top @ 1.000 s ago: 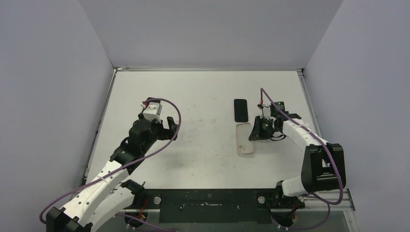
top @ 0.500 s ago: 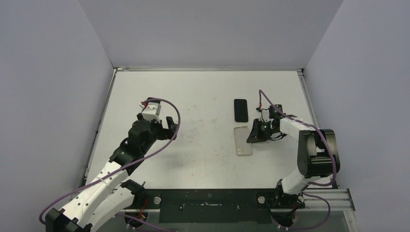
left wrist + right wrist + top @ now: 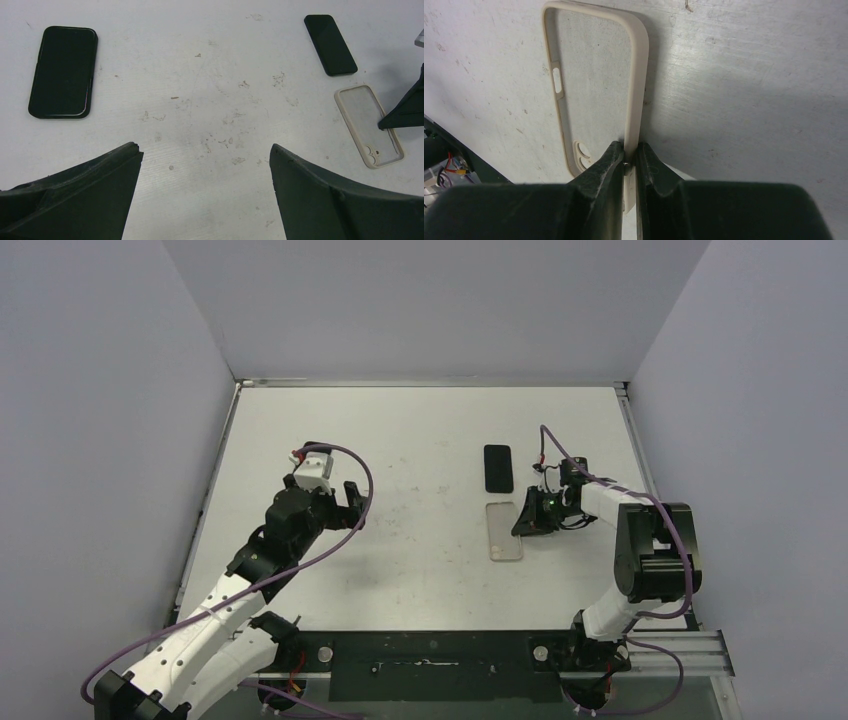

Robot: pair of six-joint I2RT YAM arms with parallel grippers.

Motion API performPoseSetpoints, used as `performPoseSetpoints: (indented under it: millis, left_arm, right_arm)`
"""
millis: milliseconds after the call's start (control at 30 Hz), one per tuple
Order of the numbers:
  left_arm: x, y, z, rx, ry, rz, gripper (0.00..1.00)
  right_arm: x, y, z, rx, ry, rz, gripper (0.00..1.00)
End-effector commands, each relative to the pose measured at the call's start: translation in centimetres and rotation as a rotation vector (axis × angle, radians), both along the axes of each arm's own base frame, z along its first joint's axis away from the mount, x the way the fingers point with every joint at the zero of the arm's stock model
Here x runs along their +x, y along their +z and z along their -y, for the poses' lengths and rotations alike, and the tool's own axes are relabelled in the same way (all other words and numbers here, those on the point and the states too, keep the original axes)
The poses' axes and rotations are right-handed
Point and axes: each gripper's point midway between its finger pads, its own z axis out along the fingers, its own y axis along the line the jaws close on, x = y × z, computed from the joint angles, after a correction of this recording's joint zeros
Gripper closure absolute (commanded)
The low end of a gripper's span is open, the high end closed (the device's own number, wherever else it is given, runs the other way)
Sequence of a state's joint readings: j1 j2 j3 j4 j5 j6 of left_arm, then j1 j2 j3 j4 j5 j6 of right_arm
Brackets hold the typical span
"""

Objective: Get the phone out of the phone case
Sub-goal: Place the phone case at the center of the board, then pick up the phone at the center of the board.

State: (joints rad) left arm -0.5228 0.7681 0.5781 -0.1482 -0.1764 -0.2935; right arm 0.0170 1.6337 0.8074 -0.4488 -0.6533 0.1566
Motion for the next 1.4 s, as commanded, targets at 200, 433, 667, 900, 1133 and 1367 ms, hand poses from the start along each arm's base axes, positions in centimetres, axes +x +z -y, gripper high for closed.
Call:
performPoseSetpoints:
  millis: [200, 433, 667, 900, 1133, 1367]
  left_arm:
    - [0.3, 1.6, 0.4, -0.022, -0.015, 0.059, 0.03]
    - [0.4, 0.8, 0.9, -0.032, -0.022, 0.01, 0.03]
    - [2.1, -0.4, 0.5, 0.032, 0.017, -0.11, 0.03]
    - [5.3, -2.8, -0.9, 0.114, 0.079, -0.285, 0.03]
    - [10.0, -6.4, -5.5, 0.184, 0.182, -0.44, 0.03]
    - [14.8, -10.2, -10.0, 0.233, 0.226, -0.566, 0.03]
  right_arm:
    - [2.3, -0.4, 1.5, -0.075, 0.013, 0.086, 0.84]
    - [3.2, 2.0, 2.0, -0.101, -0.018, 0.169, 0.37]
    - [4.1, 6.8, 2.1, -0.1, -0.05, 0.341, 0.1]
    - [4.7, 12.6, 2.5, -0.071, -0.094, 0.575, 0.0]
    - [3.8, 17.6, 1.3, 0.021, -0.114, 0.767, 0.0]
    - [2.2, 19.2, -0.8, -0.005, 0.008, 0.875, 0.0]
